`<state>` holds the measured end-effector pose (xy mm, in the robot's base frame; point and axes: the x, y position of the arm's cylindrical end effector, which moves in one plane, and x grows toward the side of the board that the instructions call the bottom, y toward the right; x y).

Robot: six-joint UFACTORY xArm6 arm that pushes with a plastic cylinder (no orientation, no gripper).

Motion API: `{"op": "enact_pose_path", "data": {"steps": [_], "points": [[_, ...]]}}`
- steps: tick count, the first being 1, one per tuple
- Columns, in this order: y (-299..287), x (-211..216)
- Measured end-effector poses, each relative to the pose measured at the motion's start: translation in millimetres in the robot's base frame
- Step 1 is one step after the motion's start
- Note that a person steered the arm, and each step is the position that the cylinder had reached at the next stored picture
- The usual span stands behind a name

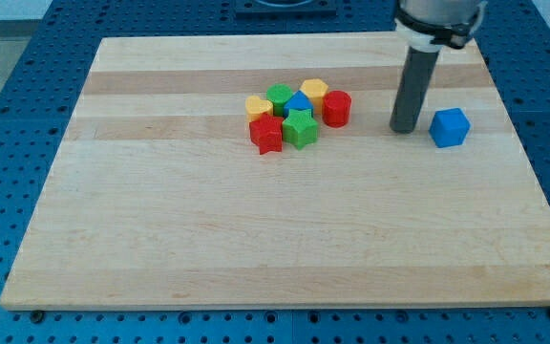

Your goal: Slightly push the cube towards the right side of the board

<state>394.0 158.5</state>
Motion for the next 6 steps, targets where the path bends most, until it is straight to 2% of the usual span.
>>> {"op": "enact_pose_path", "data": {"steps": [2, 5, 6], "points": [[33.6, 0.0], [34.0, 0.0], [11.2, 0.0]]}}
